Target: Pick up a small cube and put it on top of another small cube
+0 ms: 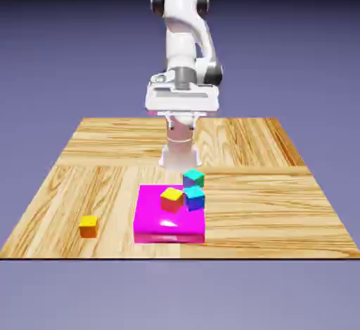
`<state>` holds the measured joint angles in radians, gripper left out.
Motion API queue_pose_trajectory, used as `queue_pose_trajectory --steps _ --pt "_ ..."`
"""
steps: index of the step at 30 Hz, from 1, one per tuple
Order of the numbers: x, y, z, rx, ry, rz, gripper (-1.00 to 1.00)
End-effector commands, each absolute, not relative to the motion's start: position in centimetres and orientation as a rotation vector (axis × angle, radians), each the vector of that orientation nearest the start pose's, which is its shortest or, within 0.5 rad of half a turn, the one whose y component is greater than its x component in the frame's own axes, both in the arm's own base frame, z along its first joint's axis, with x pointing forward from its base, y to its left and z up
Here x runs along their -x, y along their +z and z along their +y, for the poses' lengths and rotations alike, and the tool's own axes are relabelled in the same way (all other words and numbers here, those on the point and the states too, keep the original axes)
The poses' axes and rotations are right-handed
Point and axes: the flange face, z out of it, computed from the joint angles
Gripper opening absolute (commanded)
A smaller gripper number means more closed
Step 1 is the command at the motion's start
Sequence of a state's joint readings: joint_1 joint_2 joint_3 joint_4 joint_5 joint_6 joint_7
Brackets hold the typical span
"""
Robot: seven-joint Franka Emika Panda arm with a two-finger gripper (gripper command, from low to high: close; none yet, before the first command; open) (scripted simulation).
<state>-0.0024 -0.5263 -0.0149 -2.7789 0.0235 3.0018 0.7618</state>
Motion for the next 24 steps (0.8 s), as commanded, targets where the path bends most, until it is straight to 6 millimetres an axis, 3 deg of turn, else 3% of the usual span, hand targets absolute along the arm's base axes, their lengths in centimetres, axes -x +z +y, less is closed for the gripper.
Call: queue_pose_trajectory --steps 1,7,12,18,24 --pt "-40.8 44.5 -2.0 2.460 -0.917 1.131 0.00" --pt "-44.8 40.0 -9.2 2.317 -0.575 1.602 0.00" --pt "-46.6 35.4 -15.6 2.121 -0.292 1.953 0.00" --pt "-47.1 29.4 -23.1 1.807 0.031 2.308 0.00" --pt "-45.7 23.1 -30.2 1.432 0.330 2.579 0.00"
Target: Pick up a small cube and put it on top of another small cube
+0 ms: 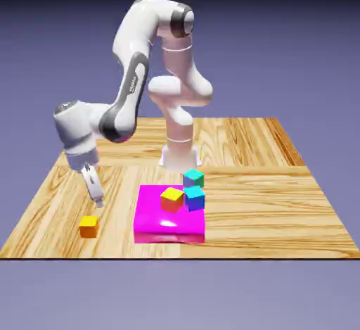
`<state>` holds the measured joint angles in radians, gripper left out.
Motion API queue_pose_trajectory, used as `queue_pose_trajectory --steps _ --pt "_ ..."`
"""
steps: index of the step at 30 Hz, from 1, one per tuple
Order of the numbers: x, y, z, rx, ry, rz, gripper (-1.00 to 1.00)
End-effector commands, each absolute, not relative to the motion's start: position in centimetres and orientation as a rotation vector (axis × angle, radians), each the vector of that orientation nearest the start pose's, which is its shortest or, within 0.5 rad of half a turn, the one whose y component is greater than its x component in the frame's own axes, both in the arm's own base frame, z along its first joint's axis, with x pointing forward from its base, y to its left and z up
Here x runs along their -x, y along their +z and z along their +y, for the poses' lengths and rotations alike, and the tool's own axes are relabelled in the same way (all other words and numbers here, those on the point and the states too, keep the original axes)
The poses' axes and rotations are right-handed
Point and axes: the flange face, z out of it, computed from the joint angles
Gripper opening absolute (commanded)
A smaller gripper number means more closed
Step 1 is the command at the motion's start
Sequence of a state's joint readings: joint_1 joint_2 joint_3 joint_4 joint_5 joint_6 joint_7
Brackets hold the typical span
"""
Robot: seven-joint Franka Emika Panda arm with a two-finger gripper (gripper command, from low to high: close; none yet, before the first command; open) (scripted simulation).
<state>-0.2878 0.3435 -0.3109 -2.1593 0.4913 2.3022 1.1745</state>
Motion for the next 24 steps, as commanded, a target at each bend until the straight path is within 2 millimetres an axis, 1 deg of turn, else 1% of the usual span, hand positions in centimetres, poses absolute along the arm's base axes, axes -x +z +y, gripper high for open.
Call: queue_pose_trajectory --steps 1,4,5,6,9,10,11,12,15,16,20,24 --pt "-45.4 22.0 -31.3 1.366 0.376 2.615 0.00" --pt "-44.0 18.8 -34.5 1.163 0.511 2.710 0.00" --pt "-43.8 18.3 -34.9 1.133 0.530 2.722 0.00" --pt "-43.8 18.3 -34.9 1.133 0.530 2.722 0.00" --pt "-43.8 12.4 -33.2 1.134 0.530 2.722 0.00" --pt "-43.8 11.7 -33.0 1.133 0.530 2.722 0.00" --pt "-43.8 11.7 -33.0 1.133 0.530 2.722 -1.00" --pt "-43.8 11.7 -33.0 1.133 0.530 2.722 -1.00" --pt "-43.8 17.6 -34.7 1.134 0.530 2.722 -1.00" --pt "-44.1 18.8 -33.7 1.178 0.544 2.696 -1.00" --pt "-45.6 21.9 -26.0 1.460 0.614 2.527 -1.00" --pt "-45.5 25.0 -18.4 1.747 0.658 2.341 -1.00"
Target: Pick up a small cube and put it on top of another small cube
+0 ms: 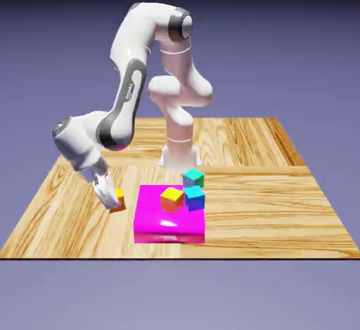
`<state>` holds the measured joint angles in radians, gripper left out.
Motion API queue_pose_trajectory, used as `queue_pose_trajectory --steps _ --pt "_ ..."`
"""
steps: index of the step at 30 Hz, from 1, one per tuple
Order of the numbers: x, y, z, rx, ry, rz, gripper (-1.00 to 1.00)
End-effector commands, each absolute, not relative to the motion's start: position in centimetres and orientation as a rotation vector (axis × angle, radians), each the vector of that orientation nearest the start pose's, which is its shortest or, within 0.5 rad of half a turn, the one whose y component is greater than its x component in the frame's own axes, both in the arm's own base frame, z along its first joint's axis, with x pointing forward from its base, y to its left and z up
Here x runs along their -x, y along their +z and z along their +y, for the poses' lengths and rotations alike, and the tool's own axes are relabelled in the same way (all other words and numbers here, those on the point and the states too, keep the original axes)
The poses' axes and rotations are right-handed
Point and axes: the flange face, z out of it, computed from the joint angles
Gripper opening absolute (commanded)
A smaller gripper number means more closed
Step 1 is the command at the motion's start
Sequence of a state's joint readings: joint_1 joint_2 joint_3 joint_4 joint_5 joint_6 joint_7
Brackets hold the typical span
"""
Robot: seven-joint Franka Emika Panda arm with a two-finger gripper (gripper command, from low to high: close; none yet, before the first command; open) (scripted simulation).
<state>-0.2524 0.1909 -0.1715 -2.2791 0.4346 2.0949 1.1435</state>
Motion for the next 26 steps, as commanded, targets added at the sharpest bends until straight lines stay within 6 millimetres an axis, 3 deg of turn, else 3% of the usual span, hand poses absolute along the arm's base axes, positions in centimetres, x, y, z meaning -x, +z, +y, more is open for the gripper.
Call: queue_pose_trajectory --steps 1,8,14,15,17,22,23,24,25,26 --pt "-45.3 25.7 -16.6 1.819 0.665 2.292 -1.00" --pt "-41.4 29.9 -5.1 2.314 0.670 1.929 -1.00" --pt "-35.6 31.8 2.1 2.720 0.614 1.602 -1.00" --pt "-34.5 31.9 3.1 2.786 0.600 1.547 -1.00" --pt "-34.3 32.0 3.3 2.801 0.596 1.534 -1.00" --pt "-32.5 25.5 3.7 2.801 0.596 1.534 -1.00" --pt "-32.4 25.3 3.7 2.801 0.596 1.534 -1.00" --pt "-32.4 25.3 3.7 2.801 0.596 1.534 1.00" --pt "-32.4 25.3 3.7 2.801 0.596 1.534 1.00" --pt "-32.9 26.6 3.6 2.801 0.597 1.533 1.00"
